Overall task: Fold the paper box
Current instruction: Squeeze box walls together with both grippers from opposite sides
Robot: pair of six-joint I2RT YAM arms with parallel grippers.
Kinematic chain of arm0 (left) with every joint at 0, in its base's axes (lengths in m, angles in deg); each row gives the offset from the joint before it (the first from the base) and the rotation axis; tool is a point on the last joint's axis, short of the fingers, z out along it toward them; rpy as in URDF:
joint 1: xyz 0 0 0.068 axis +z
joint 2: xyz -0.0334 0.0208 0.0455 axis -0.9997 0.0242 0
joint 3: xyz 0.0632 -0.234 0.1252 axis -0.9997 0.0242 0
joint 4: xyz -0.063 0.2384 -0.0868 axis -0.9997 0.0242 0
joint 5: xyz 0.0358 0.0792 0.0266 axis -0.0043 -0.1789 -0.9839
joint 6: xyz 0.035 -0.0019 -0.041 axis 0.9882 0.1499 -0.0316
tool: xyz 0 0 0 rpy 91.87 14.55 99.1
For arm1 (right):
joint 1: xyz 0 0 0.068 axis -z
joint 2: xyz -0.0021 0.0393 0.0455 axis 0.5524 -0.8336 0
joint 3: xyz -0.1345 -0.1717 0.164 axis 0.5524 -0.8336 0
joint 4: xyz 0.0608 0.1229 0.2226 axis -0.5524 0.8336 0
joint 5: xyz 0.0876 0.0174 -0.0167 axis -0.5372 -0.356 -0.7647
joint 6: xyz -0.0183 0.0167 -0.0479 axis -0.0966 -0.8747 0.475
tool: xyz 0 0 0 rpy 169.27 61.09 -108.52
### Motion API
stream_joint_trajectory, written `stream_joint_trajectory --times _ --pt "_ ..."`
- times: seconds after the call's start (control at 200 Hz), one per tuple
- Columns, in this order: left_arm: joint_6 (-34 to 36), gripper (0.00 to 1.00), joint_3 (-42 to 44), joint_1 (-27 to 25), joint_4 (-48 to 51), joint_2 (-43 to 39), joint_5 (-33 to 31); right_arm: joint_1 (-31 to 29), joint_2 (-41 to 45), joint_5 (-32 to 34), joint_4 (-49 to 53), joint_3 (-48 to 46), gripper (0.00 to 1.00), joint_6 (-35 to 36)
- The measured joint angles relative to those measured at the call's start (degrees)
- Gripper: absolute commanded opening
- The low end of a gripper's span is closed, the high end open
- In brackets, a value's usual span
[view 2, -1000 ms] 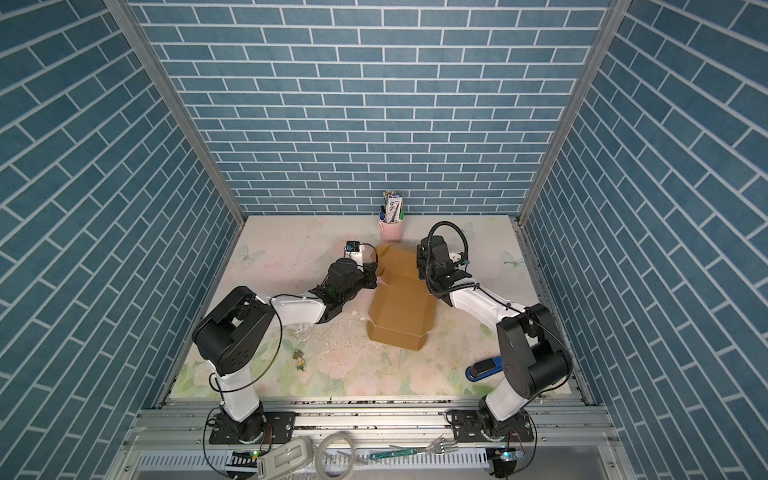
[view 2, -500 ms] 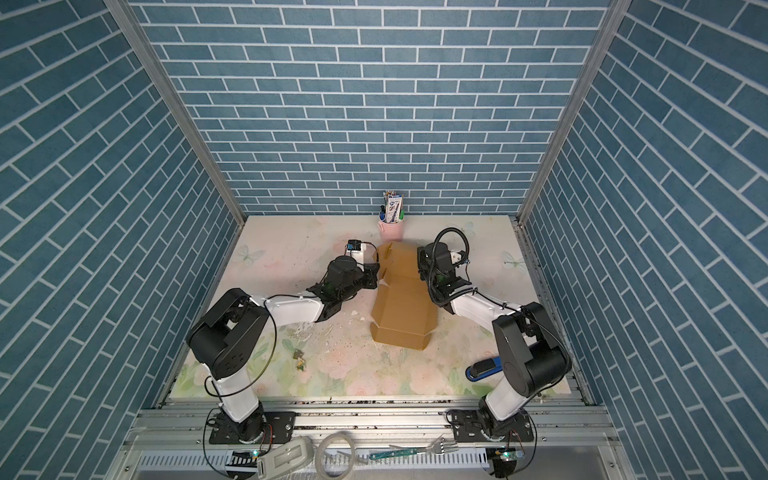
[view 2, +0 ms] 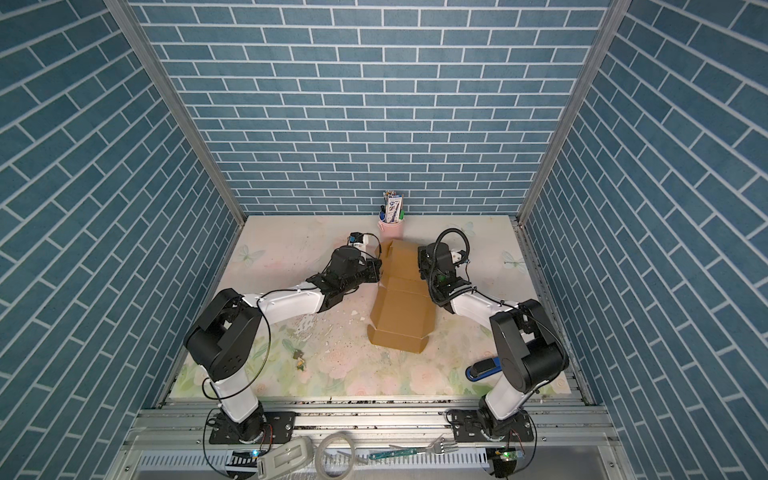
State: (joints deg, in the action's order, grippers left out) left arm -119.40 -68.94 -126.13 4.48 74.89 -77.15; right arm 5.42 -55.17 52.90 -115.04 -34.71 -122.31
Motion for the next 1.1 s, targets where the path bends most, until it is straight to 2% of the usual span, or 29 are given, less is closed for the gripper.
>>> stream_joint_trajectory --times 0.305,0.54,0.725,0.935,1.1 --pt "-1.6 0.00 -7.8 0.0 8.9 0.6 0.6 0.2 0.0 0.1 -0.9 -0.2 0.00 -0.2" --pt "-3.1 0.00 -7.9 0.0 10.5 0.7 1.3 0.3 0.0 0.1 -0.9 -0.5 0.00 -0.2" --pt "-5.0 0.00 -1.6 -0.1 3.7 0.6 1.4 0.2 0.0 -0.2 -2.5 -2.7 0.00 1.1" --pt "-6.7 0.00 6.5 -1.0 -8.9 -0.4 0.1 -0.5 0.3 -0.4 -7.5 -5.7 0.00 4.6" --pt "-8.3 0.00 8.0 -1.5 -12.4 -0.4 -0.5 -0.6 0.3 -0.7 -10.3 -7.1 0.00 6.3"
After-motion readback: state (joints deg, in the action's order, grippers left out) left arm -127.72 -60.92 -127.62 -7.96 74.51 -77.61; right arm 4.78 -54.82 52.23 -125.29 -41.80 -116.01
